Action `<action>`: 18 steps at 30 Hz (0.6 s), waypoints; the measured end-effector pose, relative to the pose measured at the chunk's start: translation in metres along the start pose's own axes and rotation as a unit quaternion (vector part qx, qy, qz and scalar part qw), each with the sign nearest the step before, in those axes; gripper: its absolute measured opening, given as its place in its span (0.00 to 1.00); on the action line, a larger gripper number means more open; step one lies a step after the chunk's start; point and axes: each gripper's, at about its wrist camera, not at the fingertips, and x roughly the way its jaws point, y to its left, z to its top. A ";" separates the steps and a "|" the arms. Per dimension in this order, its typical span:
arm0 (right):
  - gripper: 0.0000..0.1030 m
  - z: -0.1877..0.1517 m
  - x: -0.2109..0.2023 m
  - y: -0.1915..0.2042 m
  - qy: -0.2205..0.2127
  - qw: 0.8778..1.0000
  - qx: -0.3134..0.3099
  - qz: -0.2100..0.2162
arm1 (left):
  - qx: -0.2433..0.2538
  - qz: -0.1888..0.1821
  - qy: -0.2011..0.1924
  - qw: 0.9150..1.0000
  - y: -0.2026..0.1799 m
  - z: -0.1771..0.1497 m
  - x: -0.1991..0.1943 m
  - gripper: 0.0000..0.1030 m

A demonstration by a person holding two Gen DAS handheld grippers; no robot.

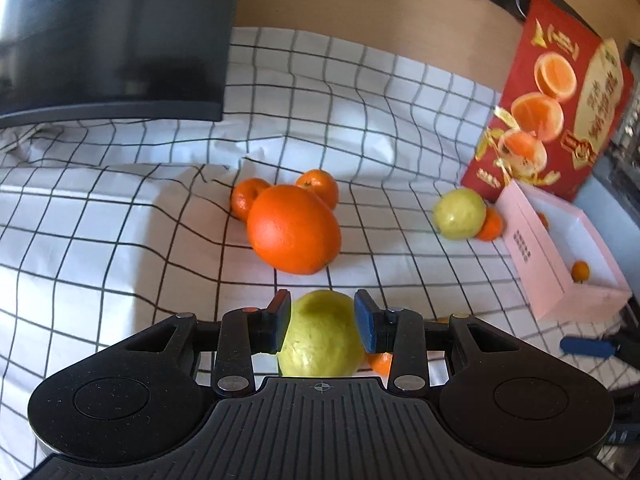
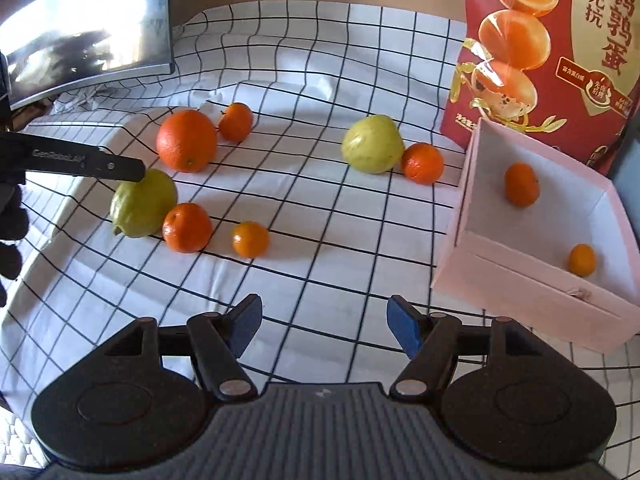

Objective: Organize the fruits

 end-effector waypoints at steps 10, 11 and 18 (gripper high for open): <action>0.60 0.023 0.020 0.064 -0.048 0.990 -0.125 0.049 | -0.080 -0.003 -0.017 0.997 0.027 -0.006 -0.017 0.38; 0.59 0.028 0.024 0.071 -0.051 0.988 -0.132 0.055 | -0.082 -0.009 -0.015 0.996 0.028 -0.007 -0.018 0.38; 0.45 0.048 0.076 0.106 -0.012 0.982 -0.175 0.065 | -0.059 -0.029 -0.009 0.998 0.026 -0.015 -0.023 0.38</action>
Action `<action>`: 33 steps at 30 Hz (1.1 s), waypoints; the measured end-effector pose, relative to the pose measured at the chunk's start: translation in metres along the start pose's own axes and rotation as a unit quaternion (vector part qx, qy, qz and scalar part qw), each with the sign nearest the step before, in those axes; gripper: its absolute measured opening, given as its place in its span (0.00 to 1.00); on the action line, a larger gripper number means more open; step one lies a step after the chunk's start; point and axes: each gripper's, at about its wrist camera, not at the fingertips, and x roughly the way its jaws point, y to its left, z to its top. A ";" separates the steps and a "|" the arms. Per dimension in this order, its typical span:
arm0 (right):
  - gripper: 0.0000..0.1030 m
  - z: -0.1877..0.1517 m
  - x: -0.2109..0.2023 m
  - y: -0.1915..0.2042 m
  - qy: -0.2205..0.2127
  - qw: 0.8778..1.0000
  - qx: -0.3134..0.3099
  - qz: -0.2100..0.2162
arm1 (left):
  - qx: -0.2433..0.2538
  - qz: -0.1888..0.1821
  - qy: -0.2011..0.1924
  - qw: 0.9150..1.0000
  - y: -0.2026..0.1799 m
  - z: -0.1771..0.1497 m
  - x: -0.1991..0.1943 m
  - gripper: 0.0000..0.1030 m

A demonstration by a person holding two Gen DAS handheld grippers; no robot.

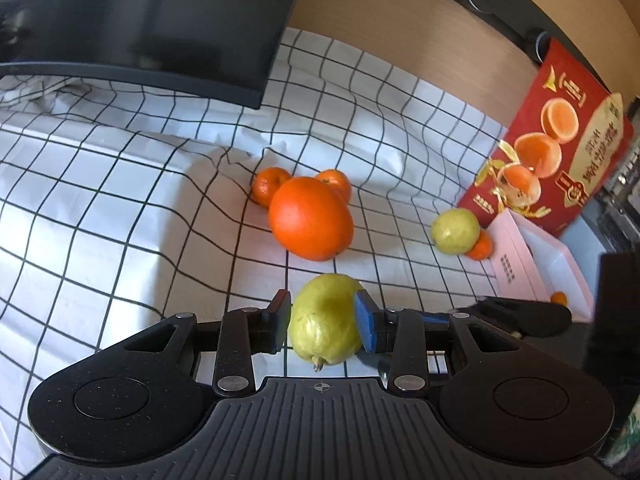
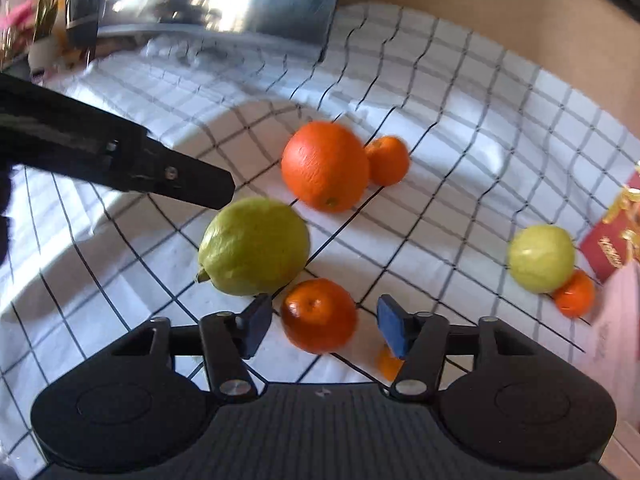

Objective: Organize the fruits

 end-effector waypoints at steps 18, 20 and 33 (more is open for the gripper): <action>0.41 -0.093 -0.076 -0.084 0.028 0.976 0.167 -0.136 | 0.170 0.050 -0.010 0.984 -0.043 -0.006 0.013 0.38; 0.41 -0.104 -0.075 -0.092 0.037 0.971 0.192 -0.141 | 0.186 0.053 -0.007 0.981 -0.047 -0.008 0.015 0.38; 0.69 -0.122 -0.073 -0.088 0.023 0.964 0.214 -0.156 | 0.216 0.039 0.011 0.976 -0.060 -0.014 0.026 0.56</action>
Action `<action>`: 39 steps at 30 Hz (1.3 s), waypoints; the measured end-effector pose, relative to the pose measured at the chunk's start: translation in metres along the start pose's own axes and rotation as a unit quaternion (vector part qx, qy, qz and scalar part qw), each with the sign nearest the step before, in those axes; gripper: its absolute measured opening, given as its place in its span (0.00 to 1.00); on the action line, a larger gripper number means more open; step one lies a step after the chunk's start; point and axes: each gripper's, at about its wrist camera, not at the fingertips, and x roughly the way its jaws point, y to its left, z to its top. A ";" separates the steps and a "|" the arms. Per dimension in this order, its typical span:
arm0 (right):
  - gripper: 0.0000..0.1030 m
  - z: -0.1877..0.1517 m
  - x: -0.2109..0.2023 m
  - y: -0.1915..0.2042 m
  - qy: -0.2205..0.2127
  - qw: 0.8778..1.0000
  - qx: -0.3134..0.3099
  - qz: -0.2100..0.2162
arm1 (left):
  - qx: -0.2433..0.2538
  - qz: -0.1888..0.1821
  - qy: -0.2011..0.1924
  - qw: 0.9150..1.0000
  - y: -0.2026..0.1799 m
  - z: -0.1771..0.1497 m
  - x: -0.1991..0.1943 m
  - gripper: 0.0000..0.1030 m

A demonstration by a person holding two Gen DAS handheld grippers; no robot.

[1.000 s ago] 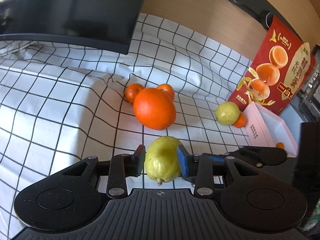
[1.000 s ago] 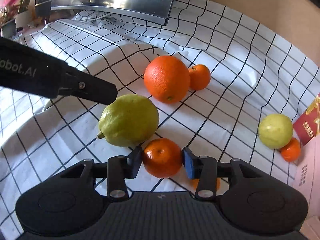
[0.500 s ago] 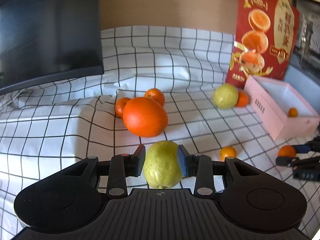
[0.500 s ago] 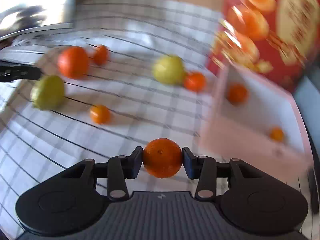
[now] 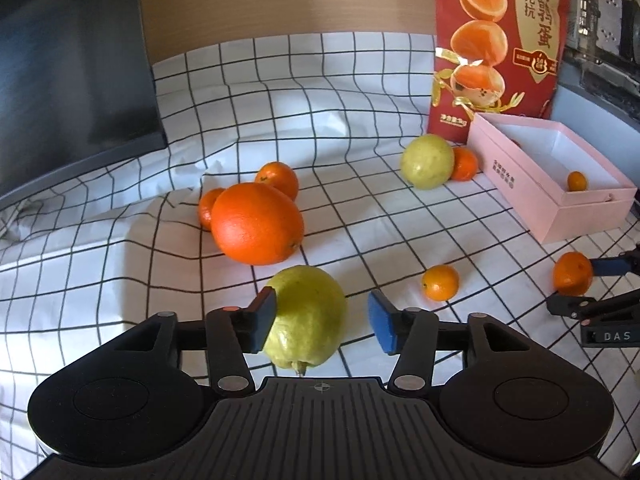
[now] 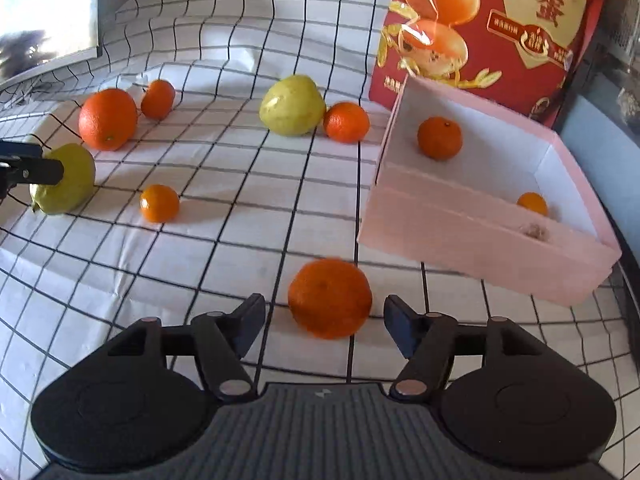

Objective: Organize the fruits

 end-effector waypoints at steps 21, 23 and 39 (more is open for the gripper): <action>0.96 -0.021 -0.002 -0.017 -0.033 0.998 0.062 -0.002 | -0.076 -0.024 0.035 0.996 0.050 0.006 0.026 0.61; 0.97 -0.023 -0.002 -0.018 -0.037 0.997 0.062 -0.003 | -0.074 -0.029 0.039 0.996 0.048 0.006 0.028 0.61; 1.00 -0.022 -0.002 -0.020 -0.020 0.997 0.075 -0.008 | -0.084 -0.031 0.049 0.995 0.051 0.001 0.046 0.64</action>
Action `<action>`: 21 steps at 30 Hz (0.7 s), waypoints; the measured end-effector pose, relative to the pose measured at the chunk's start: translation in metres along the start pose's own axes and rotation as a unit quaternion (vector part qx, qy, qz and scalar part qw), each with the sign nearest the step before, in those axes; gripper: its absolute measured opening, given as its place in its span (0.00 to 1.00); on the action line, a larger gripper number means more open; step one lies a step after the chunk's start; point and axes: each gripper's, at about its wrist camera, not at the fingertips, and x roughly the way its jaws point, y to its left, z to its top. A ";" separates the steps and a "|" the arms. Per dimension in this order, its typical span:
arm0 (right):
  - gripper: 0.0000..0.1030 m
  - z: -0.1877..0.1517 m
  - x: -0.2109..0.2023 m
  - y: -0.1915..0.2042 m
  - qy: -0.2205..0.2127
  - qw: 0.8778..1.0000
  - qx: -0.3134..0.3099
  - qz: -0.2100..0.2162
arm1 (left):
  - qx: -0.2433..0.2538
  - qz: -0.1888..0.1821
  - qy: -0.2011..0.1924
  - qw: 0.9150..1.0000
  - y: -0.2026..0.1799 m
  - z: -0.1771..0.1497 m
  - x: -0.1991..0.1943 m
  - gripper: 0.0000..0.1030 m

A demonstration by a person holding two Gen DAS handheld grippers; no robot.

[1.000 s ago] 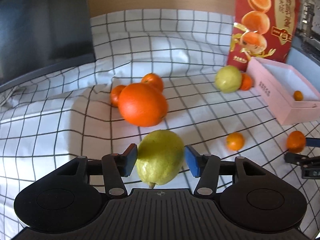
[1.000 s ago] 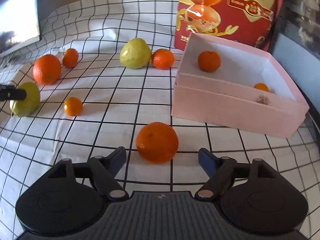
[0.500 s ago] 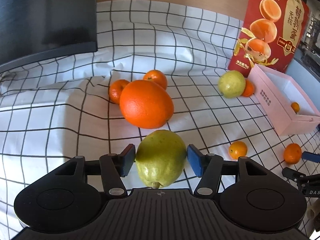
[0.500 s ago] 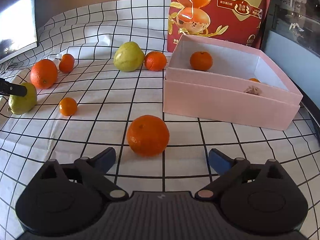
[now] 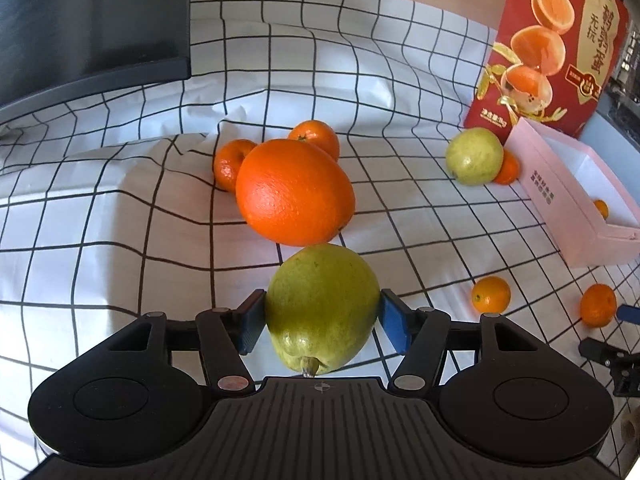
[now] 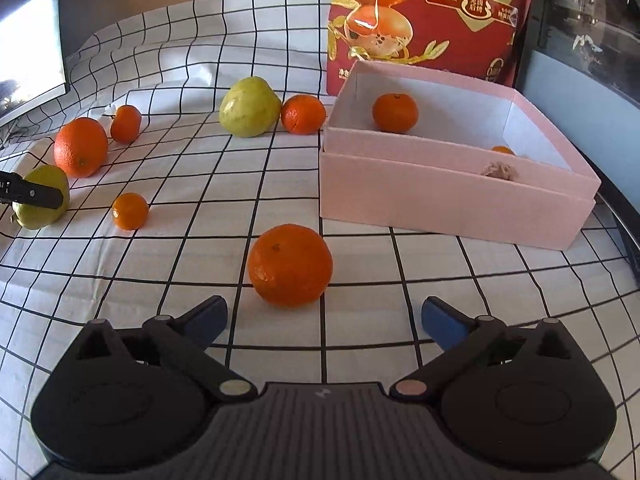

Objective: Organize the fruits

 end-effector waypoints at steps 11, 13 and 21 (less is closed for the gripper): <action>0.92 0.013 0.001 0.001 0.041 0.999 -0.022 0.021 | 0.004 0.009 -0.020 1.000 -0.004 -0.006 -0.003 0.64; 0.91 0.015 -0.001 0.002 0.040 0.999 -0.024 0.025 | -0.003 0.008 -0.017 1.000 -0.003 -0.006 -0.005 0.64; 0.61 0.032 0.011 0.011 0.036 0.998 -0.044 0.038 | -0.014 -0.016 -0.003 1.000 -0.012 -0.017 -0.012 0.63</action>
